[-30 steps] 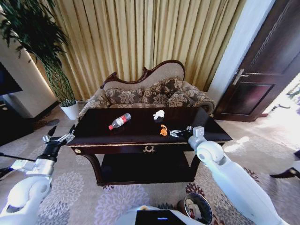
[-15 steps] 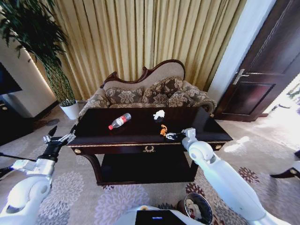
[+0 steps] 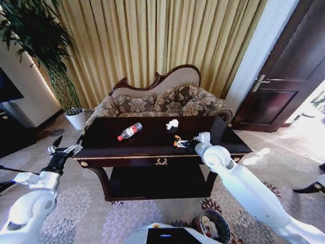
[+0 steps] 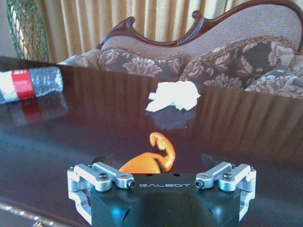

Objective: Move to the front of the table and place the trash on the table into the trash bin.

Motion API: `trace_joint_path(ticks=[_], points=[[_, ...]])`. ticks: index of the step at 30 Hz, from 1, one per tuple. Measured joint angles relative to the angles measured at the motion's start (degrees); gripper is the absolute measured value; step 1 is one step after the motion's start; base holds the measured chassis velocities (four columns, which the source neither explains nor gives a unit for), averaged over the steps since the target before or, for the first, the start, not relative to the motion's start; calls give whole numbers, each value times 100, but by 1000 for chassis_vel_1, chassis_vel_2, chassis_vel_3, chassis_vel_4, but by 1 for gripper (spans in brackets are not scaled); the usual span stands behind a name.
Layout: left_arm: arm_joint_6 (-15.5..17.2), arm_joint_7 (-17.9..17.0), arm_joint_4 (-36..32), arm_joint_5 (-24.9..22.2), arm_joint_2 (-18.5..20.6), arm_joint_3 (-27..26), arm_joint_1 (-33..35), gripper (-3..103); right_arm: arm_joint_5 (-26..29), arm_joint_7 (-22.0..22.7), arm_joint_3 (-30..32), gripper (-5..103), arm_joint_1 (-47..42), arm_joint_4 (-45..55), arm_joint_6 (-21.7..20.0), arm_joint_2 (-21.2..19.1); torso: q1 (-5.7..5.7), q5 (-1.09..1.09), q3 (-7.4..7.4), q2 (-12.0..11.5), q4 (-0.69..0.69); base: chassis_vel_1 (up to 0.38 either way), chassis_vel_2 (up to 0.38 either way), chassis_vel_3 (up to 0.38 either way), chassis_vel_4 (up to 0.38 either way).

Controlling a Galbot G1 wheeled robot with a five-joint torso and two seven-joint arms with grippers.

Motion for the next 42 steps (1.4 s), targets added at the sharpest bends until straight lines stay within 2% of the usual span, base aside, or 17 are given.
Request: trace_joint_path(ticks=[5,18,21,22,24,25,28,29,31,32,34,37,38,40,41,42], points=[[1,0,-5,0,-2,-1,2,100,-157,-17,-225,100,-16,-56,8,83,1,-1,0,0,0,0,0,0,0],[1,4,10,-8,10,-34,-6,100,-233,-20,-289,103,119,-316,38,203,1,-1,0,0,0,0,0,0,0],[1,4,43,-11,24,-16,-40,100,-236,-42,-291,89,121,-354,47,247,0,0,0,0,-1,0,0,0,0],[1,4,43,-11,24,-16,-40,100,-236,-42,-291,89,121,-354,47,247,0,0,0,0,-1,0,0,0,0],[1,4,58,-12,20,-13,-44,100,-249,-61,-313,78,121,-392,53,287,0,0,0,0,0,0,0,0,0],[1,4,58,-12,20,-13,-44,100,-249,-61,-313,78,121,-392,53,287,0,0,0,0,0,0,0,0,0],[0,3,74,-12,9,-15,-43,100,-286,-103,-335,61,135,-461,80,321,0,-1,0,0,0,0,0,0,0],[0,3,74,-12,9,-15,-43,100,-286,-103,-335,61,135,-461,80,321,0,-1,0,0,0,0,0,0,0],[-2,4,91,-12,9,-20,-43,100,-300,-119,-342,50,138,-494,136,334,0,-1,0,0,0,0,0,0,0],[-2,4,91,-12,9,-20,-43,100,-300,-119,-342,50,138,-494,136,334,0,-1,0,0,0,0,0,0,0],[-3,6,100,-12,9,-19,-49,100,-322,-123,-346,40,138,-517,177,337,1,-1,0,0,0,0,0,0,0],[-3,6,103,-12,9,-18,-52,100,-325,-123,-345,40,138,-519,182,338,1,-1,0,0,0,0,0,0,0],[-3,6,107,-12,9,-8,-61,100,-325,-124,-320,29,136,-521,191,342,1,0,0,0,0,0,0,0,0],[-3,7,108,-11,8,-3,-64,100,-324,-125,-294,29,132,-521,195,345,0,-1,0,0,0,0,0,0,0],[-3,7,116,-10,8,5,-69,100,-309,-124,-189,18,111,-488,219,353,1,0,0,0,0,0,0,0,0],[-3,7,121,-9,9,7,-71,100,-300,-125,-139,18,98,-468,244,357,1,0,0,0,0,0,0,0,0]])
